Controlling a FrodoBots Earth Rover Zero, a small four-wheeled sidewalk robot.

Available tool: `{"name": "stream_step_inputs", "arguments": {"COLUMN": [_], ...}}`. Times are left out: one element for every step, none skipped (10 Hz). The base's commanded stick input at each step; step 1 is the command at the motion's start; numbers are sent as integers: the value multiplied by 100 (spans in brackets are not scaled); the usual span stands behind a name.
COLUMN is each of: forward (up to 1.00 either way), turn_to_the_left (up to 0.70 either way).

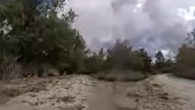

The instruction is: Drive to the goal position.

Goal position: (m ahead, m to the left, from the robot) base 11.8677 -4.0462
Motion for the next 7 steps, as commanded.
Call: {"name": "stream_step_inputs", "arguments": {"forward": [85, 85, 85, 85, 85, 85, 85], "turn_to_the_left": [21, 34, 34, 34, 34, 34, 34]}}
